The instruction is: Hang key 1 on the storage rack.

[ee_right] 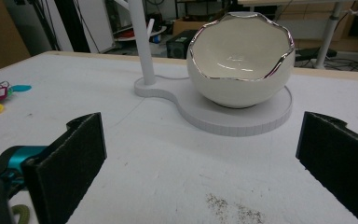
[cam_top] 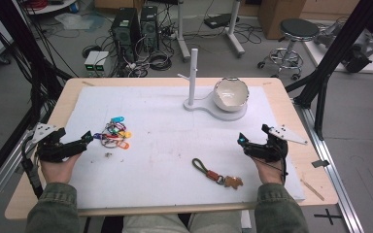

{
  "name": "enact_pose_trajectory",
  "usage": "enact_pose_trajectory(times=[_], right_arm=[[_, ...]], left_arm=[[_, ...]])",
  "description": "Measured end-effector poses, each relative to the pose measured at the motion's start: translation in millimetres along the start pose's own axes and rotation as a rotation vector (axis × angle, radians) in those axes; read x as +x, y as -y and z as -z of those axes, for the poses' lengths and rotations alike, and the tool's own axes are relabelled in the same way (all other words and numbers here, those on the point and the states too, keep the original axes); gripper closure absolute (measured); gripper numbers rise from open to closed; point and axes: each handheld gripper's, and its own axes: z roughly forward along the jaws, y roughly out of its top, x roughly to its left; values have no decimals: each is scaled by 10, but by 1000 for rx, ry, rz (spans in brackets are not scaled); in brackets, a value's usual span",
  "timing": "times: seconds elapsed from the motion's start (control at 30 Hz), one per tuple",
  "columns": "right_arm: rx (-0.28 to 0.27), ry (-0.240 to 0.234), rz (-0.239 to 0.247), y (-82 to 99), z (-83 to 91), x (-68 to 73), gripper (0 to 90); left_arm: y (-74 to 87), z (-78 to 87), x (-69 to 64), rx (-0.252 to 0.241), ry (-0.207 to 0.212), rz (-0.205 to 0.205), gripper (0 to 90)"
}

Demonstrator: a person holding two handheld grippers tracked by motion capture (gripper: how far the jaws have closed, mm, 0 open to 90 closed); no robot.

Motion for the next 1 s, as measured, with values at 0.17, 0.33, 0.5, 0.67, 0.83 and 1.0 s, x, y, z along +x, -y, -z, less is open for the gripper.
enact_pose_trajectory(times=[0.17,0.33,0.5,0.67,0.83,1.0], right_arm=[[-1,-2,9,-2,-1,3,6],[19,-29,2,-2,-6,23,6],[69,-79,21,-18,-44,75,7],[122,-119,43,-50,-66,160,7],[195,-154,70,-56,-102,247,7],[253,-180,87,-47,-135,304,7]], left_arm=[[2,-7,-5,7,6,-3,17],[3,-11,-6,7,5,-1,17],[4,-16,-2,9,6,3,17],[3,-16,4,8,6,4,17],[2,-15,5,5,11,6,17],[3,-19,8,7,12,6,17]])
